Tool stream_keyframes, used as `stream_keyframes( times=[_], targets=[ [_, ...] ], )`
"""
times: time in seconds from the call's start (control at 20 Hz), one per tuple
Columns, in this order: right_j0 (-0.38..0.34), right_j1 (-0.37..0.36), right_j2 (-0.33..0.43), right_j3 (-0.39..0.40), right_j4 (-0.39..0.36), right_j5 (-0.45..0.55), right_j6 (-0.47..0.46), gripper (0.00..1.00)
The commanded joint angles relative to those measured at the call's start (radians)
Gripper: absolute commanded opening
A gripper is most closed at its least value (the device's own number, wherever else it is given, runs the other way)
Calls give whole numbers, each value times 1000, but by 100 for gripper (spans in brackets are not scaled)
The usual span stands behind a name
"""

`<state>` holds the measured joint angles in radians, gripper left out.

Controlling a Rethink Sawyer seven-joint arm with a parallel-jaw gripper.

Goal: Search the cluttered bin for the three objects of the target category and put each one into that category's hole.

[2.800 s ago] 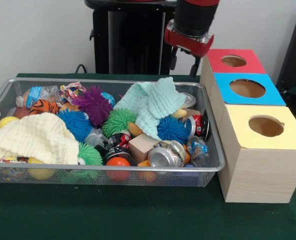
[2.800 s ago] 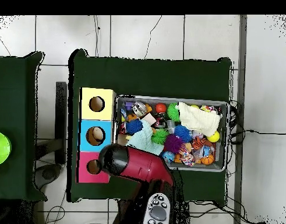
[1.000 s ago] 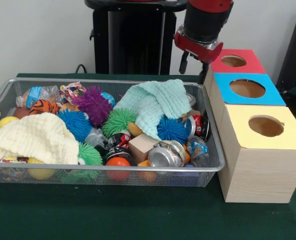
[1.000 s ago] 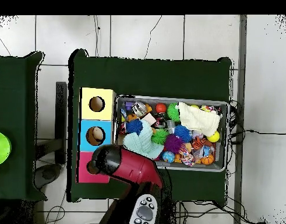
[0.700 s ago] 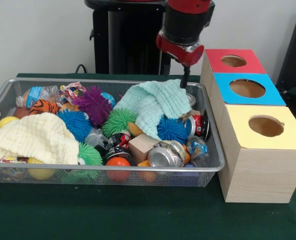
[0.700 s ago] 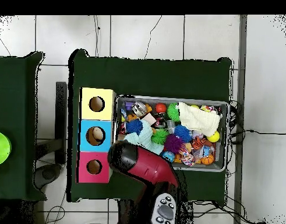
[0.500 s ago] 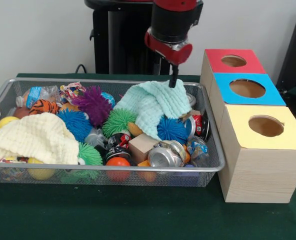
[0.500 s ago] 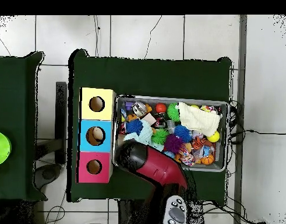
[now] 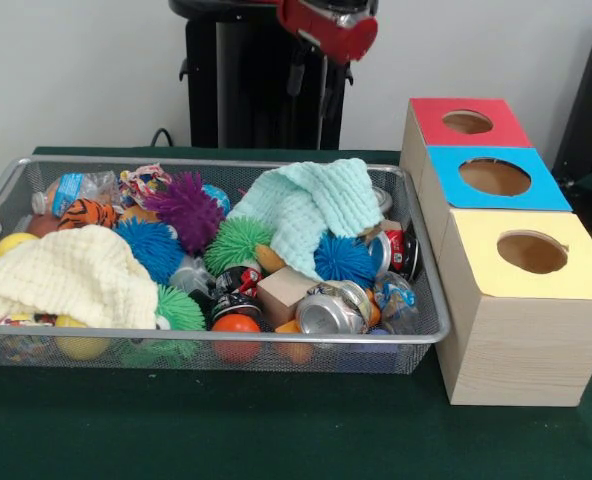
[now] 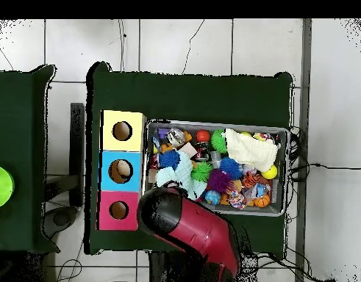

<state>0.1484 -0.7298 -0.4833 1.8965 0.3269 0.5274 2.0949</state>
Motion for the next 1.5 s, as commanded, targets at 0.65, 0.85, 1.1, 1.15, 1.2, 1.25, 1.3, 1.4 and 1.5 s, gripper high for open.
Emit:
stream_keyframes(
  times=[0.65, 0.85, 1.1, 1.15, 1.2, 1.25, 1.3, 1.4, 1.5],
  targets=[
    [-336, -164, 63, 100, -78, 32, -101, 100],
    [-399, -168, 92, 69, -124, 54, -130, 100],
    [-455, -138, 156, 74, -169, -16, -109, 100],
    [-459, -135, 164, 85, -176, -37, -95, 100],
    [-463, -132, 174, 103, -182, -63, -80, 100],
    [-466, -130, 184, 120, -188, -89, -64, 100],
    [-471, -127, 195, 138, -192, -118, -48, 100],
    [-485, -118, 218, 157, -197, -149, -31, 100],
    [-507, -101, 247, 173, -201, -185, -18, 100]
  ],
)
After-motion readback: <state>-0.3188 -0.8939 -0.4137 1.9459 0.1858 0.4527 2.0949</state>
